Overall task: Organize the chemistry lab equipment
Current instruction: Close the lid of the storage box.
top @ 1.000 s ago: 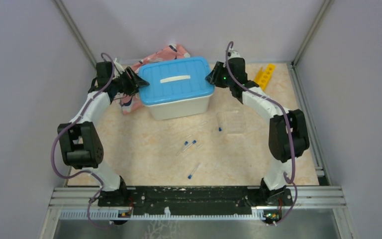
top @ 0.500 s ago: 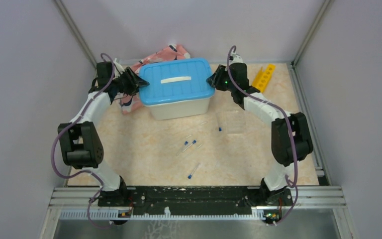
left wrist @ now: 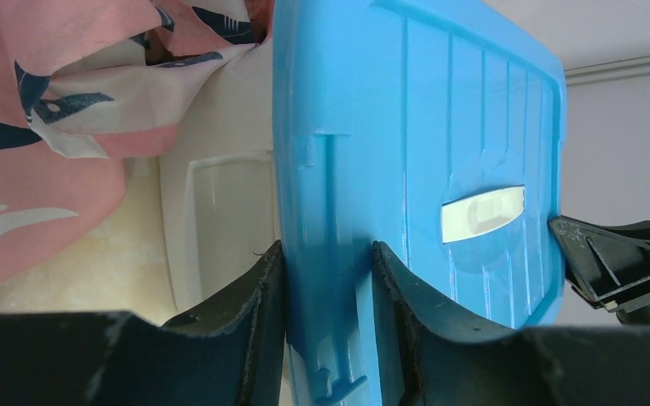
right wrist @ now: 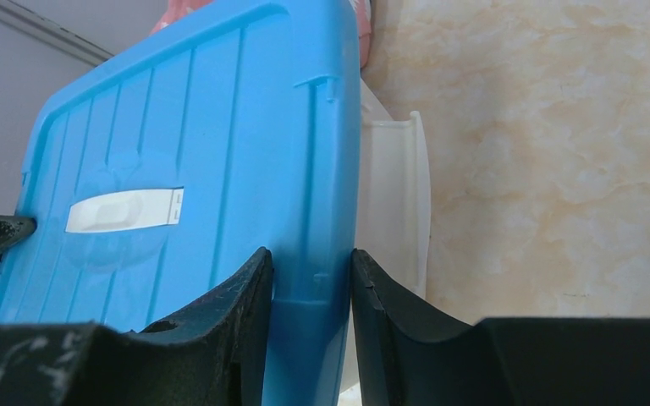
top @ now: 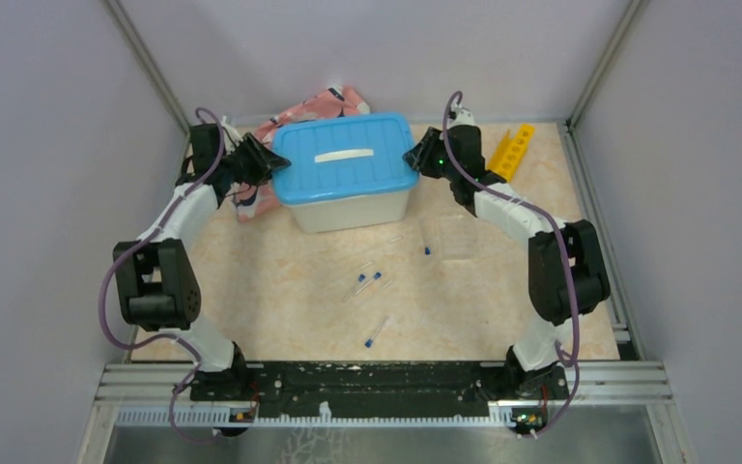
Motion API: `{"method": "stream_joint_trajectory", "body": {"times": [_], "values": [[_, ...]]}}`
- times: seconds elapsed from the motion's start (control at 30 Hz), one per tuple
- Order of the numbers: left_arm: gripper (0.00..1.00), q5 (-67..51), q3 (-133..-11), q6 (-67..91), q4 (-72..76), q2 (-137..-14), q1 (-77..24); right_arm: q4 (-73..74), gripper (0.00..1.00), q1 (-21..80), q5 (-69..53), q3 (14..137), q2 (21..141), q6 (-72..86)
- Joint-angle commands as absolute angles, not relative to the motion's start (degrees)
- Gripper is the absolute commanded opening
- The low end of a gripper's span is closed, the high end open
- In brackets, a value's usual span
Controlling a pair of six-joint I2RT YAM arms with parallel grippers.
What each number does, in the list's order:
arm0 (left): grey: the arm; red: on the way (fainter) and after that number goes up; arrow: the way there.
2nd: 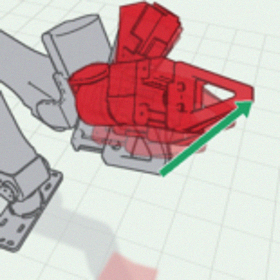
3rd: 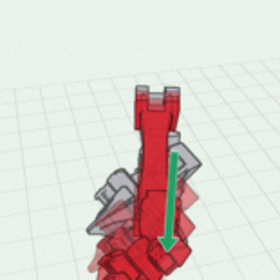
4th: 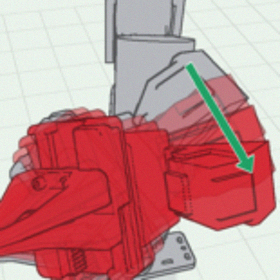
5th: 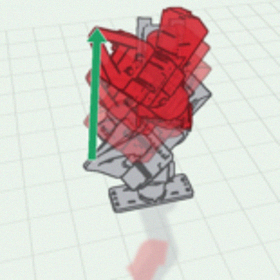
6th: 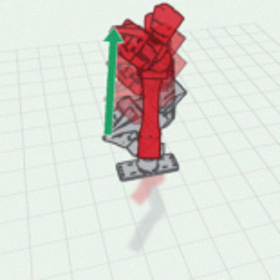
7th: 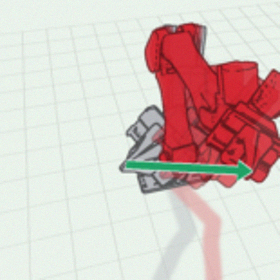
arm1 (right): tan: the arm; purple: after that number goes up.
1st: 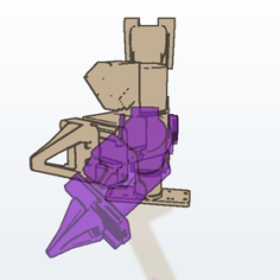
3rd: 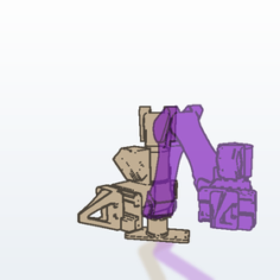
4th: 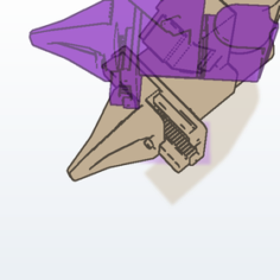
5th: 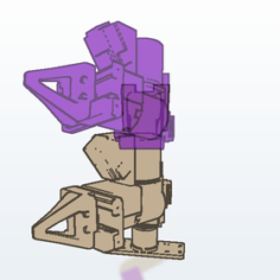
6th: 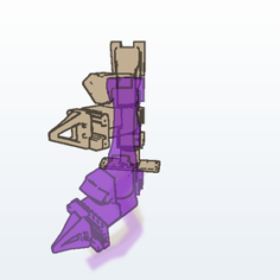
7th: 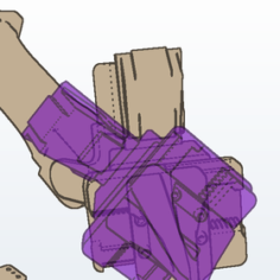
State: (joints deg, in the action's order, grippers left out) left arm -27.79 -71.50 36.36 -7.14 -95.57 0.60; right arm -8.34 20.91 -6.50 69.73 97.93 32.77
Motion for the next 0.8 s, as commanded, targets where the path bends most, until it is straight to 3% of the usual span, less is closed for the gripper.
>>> {"method": "stream_joint_trajectory", "body": {"times": [0.0, 0.13, 0.37, 0.77], "values": [[0.34, -29.6, -69.3, 36.0, -6.9, -93.0, -1.8, -6.5, 0.33, 21.8, -8.2, 68.3, 98.3, 31.1], [0.32, -28.9, -69.6, 35.3, -7.4, -92.2, -1.8, -7.1, 0.33, 21.7, -8.4, 67.9, 98.8, 31.4], [0.0, -28.6, -67.4, 35.5, -6.5, -92.0, -1.9, -7.5, 0.32, 21.2, -8.6, 67.6, 99.3, 31.6], [0.0, -23.9, -63.8, 36.4, -4.8, -92.5, -1.9, -7.9, 0.32, 20.9, -5.8, 65.7, 99.1, 31.1]]}}
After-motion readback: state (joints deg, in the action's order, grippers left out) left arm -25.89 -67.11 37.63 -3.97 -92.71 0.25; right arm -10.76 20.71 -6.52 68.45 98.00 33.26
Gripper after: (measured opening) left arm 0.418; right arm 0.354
